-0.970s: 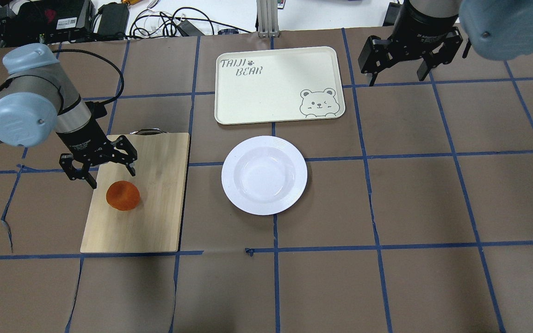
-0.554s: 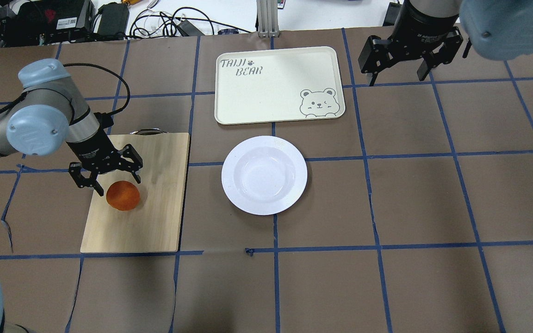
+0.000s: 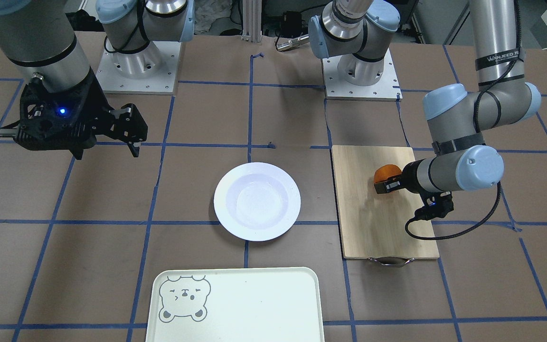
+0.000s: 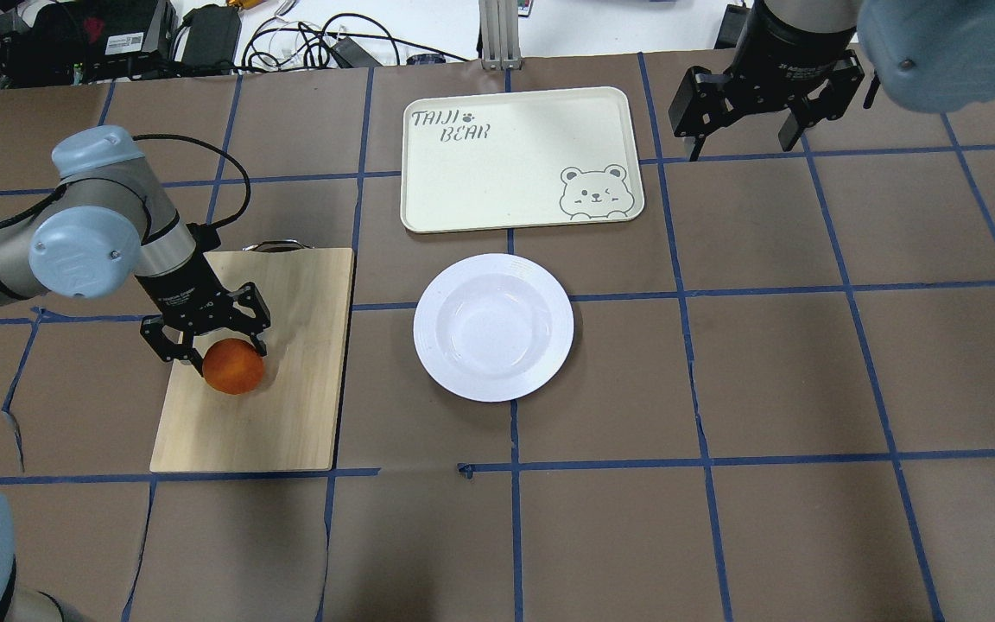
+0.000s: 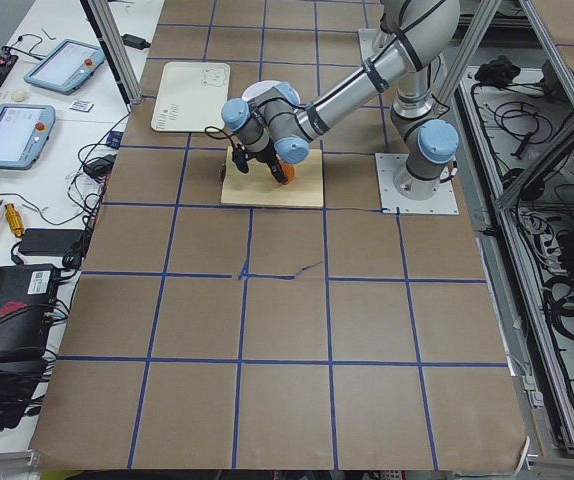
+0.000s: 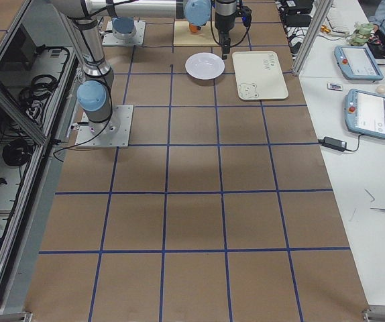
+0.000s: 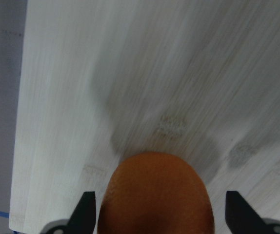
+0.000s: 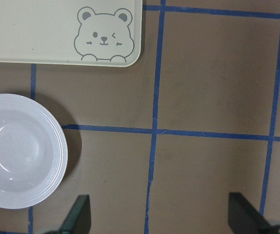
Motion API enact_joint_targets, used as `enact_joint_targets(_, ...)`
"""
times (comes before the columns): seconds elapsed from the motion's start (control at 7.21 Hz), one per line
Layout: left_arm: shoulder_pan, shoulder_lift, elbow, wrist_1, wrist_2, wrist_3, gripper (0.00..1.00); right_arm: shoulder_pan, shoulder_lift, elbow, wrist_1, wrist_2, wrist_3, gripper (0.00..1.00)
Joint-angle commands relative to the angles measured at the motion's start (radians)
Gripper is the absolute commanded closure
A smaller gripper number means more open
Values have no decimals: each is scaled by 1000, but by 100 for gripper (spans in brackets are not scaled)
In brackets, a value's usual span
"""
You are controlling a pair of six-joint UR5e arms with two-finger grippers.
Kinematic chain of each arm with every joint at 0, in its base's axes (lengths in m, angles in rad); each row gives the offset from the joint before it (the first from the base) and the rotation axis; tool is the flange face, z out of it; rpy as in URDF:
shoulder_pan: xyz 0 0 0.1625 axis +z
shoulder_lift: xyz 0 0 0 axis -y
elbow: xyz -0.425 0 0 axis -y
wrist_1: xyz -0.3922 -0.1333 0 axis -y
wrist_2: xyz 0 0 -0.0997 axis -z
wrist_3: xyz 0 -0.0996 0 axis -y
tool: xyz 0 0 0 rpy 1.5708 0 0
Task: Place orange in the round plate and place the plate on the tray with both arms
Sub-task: 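Lift the orange with the left gripper and carry it onto the white plate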
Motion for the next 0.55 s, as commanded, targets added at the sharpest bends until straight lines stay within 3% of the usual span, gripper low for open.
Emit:
enact_joint_targets(0.0,-2,8,8,2,1,-31,100,0,0,0,0,0,0,0)
enact_joint_targets(0.28,-26,5,107,-1,-7,-177,100,0,0,0,0,0,-5,0)
enact_joint_targets(0.42,-43,-10,181,-10,-96,-250,100,0,0,0,0,0,-2,0)
